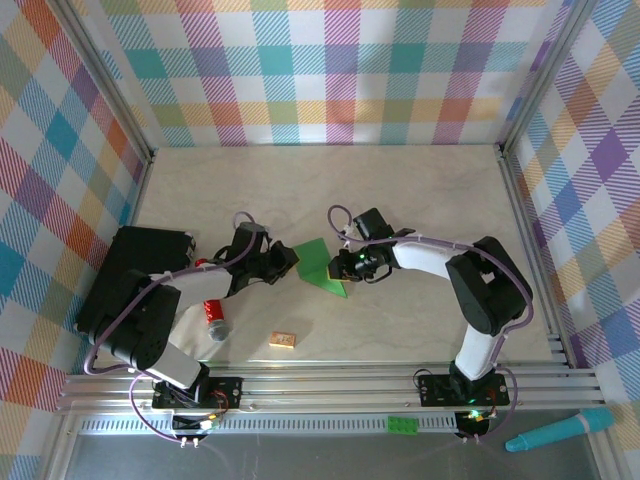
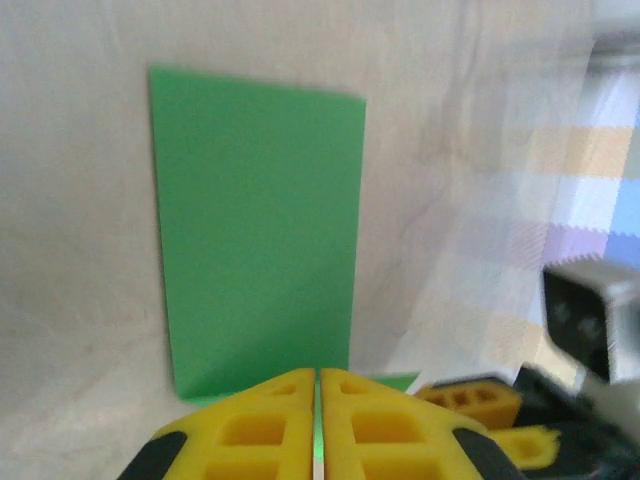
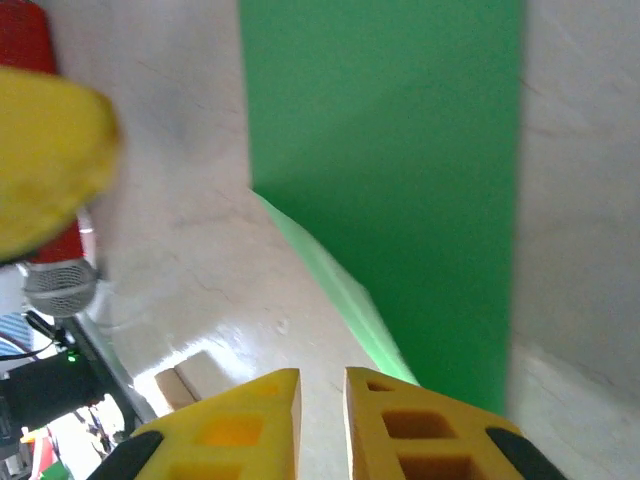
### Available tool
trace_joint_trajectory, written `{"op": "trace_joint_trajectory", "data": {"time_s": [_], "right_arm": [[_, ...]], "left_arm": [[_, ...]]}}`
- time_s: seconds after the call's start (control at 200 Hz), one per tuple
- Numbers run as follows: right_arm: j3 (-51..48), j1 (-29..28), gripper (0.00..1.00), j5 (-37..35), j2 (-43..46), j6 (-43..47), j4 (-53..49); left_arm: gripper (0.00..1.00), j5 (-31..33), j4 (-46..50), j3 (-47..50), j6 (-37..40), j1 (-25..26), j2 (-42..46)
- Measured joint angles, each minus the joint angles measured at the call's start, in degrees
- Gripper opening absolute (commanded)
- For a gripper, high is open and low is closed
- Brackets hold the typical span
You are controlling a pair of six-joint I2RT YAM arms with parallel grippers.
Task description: Fold a paper plane with a square sheet of paper (pick it up from the middle)
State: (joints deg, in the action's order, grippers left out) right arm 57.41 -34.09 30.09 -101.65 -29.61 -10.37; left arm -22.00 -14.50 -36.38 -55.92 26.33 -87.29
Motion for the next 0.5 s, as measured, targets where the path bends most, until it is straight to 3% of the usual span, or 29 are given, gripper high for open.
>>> {"op": "trace_joint_trajectory", "data": {"time_s": [0.23, 0.5], "right_arm": [[0.13, 0.0, 0.22, 0.33, -2.75, -2.99, 3.8], [0.9, 0.22, 0.23, -4.04, -4.57, -3.52, 2.49]], "left_arm": [[0.19, 0.26, -4.9, 3.93, -5.03, 5.11, -2.34], [0.27, 1.68, -8.17, 4.85, -7.85, 5.79, -4.55]]}}
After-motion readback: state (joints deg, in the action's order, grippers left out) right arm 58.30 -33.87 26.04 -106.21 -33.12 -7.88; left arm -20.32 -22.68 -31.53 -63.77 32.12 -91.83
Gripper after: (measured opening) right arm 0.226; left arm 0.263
